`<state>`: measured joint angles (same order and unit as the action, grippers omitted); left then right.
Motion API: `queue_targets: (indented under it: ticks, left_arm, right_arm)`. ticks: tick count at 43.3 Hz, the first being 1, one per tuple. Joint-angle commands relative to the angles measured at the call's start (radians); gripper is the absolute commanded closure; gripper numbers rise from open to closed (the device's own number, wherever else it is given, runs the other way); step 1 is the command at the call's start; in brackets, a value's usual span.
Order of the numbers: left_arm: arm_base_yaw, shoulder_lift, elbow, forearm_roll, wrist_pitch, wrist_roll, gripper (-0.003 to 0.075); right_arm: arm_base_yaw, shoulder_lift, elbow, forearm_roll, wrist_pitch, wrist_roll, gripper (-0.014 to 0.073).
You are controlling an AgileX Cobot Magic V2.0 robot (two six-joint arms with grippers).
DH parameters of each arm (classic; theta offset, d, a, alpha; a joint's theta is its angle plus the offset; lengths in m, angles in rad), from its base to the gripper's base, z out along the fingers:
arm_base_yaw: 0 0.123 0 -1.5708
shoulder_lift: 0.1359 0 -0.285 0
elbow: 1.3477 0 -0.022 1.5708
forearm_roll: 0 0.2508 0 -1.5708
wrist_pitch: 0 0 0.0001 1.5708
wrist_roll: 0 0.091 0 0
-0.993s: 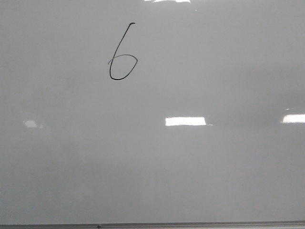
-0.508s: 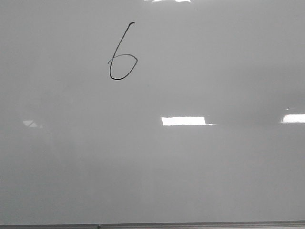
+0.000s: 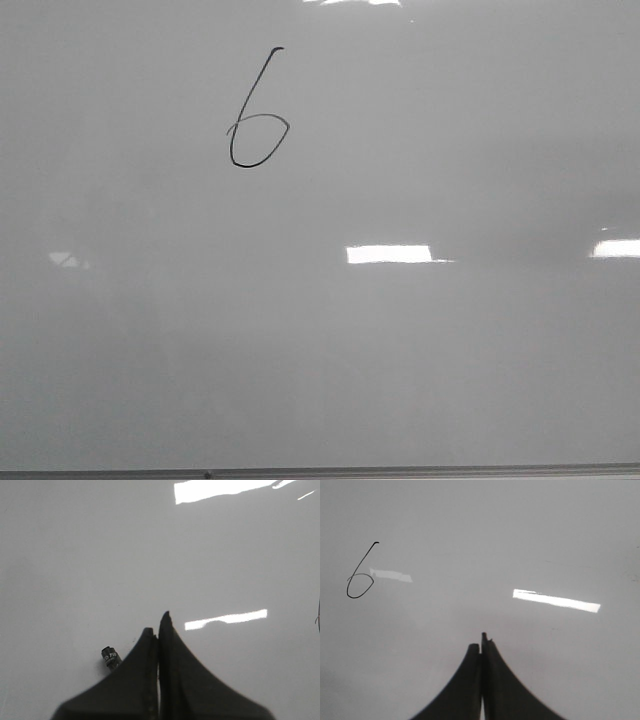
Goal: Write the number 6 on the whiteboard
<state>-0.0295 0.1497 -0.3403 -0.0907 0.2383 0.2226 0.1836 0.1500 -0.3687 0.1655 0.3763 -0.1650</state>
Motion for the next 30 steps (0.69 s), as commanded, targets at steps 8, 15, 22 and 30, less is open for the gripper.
queue_targets:
  ticks: [8, 15, 22, 30]
  left_arm:
    - [-0.005, -0.048, 0.062, 0.114, -0.079, -0.204, 0.0741]
    - [-0.001, -0.161, 0.182, 0.091, -0.079, -0.223, 0.0741]
    - [-0.001, -0.171, 0.268, 0.091, -0.095, -0.223, 0.0741]
    - [-0.001, -0.171, 0.351, 0.066, -0.173, -0.223, 0.0741]
  right_arm:
    - [-0.006, 0.009, -0.021, 0.005, -0.083, 0.0, 0.0654]
    - [-0.006, 0.009, -0.021, 0.005, -0.083, 0.0, 0.0654]
    - [-0.006, 0.009, -0.021, 0.005, -0.081, 0.0, 0.0654]
    - [-0.006, 0.009, -0.015, 0.005, -0.081, 0.0, 0.0654]
